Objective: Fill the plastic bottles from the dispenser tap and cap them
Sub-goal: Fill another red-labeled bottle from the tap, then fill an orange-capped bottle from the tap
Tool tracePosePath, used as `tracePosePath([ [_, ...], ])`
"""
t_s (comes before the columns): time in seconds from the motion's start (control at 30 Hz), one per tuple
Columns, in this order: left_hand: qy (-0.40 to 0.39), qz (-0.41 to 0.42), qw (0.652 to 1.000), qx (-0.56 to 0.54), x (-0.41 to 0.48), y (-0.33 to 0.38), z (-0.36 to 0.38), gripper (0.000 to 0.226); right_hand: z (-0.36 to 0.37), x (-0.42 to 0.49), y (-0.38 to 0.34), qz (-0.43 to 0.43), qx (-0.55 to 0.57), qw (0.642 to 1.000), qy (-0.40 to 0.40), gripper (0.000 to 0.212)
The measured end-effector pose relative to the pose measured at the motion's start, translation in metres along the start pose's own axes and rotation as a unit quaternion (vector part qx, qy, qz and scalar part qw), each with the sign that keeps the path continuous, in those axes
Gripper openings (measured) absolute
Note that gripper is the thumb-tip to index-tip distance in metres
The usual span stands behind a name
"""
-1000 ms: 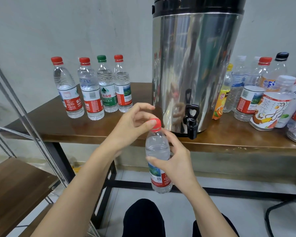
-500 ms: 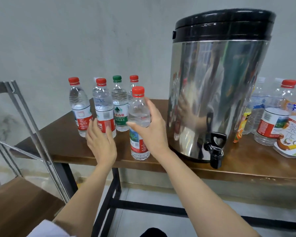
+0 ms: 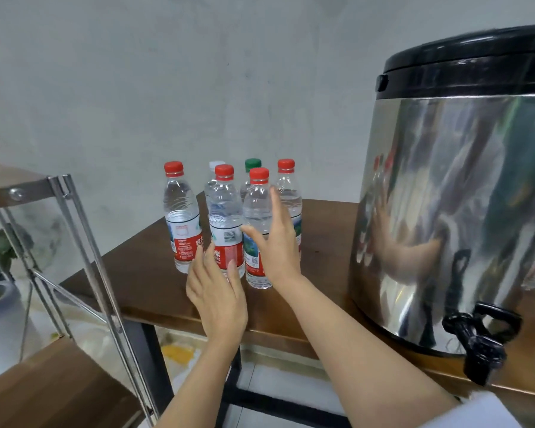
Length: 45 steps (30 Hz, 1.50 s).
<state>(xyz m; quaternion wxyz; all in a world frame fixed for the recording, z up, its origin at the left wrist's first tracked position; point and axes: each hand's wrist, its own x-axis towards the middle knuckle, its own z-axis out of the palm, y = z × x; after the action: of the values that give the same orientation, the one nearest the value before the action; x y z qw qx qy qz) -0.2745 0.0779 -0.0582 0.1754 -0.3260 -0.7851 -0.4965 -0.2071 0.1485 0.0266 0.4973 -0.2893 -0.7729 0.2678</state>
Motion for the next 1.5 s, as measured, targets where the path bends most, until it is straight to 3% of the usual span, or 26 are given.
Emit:
tracePosePath([
  [0.2,0.004,0.007,1.0,-0.011,-0.001,0.0,-0.002,0.061,0.012,0.006,0.009,-0.004,-0.021,1.0,0.022,0.09],
  [0.4,-0.016,0.005,1.0,-0.01,-0.001,0.002,-0.003,0.059,-0.015,-0.006,0.002,-0.005,-0.054,0.997,-0.052,0.094],
  [0.57,-0.029,0.007,0.999,-0.02,-0.009,0.004,-0.007,0.038,-0.071,-0.053,-0.006,-0.034,-0.111,0.988,-0.1,0.075],
  [0.73,-0.061,0.032,0.986,-0.154,-0.05,0.036,-0.025,0.036,-0.137,-0.108,-0.005,-0.069,-0.089,0.99,-0.081,0.049],
  [0.83,-0.065,0.089,0.962,-0.25,-0.072,0.077,-0.048,0.045,-0.181,-0.139,-0.013,-0.09,-0.078,0.992,-0.054,0.051],
  [1.0,-0.078,0.16,0.895,-0.409,-0.109,0.166,-0.08,0.029,-0.253,-0.174,-0.017,-0.124,-0.092,0.987,0.049,0.04],
  [1.23,-0.134,0.287,0.801,-0.508,-0.193,0.264,-0.07,0.024,-0.346,-0.2,0.013,-0.107,-0.154,0.969,0.159,0.032],
  [1.33,-0.204,0.274,0.797,-0.499,-0.223,0.292,-0.037,0.026,-0.382,-0.208,0.034,-0.069,-0.194,0.958,0.198,0.031],
  [1.5,-0.306,0.278,0.836,-0.36,-0.254,0.324,0.045,0.031,-0.441,-0.208,0.065,-0.008,-0.281,0.913,0.294,0.043],
])
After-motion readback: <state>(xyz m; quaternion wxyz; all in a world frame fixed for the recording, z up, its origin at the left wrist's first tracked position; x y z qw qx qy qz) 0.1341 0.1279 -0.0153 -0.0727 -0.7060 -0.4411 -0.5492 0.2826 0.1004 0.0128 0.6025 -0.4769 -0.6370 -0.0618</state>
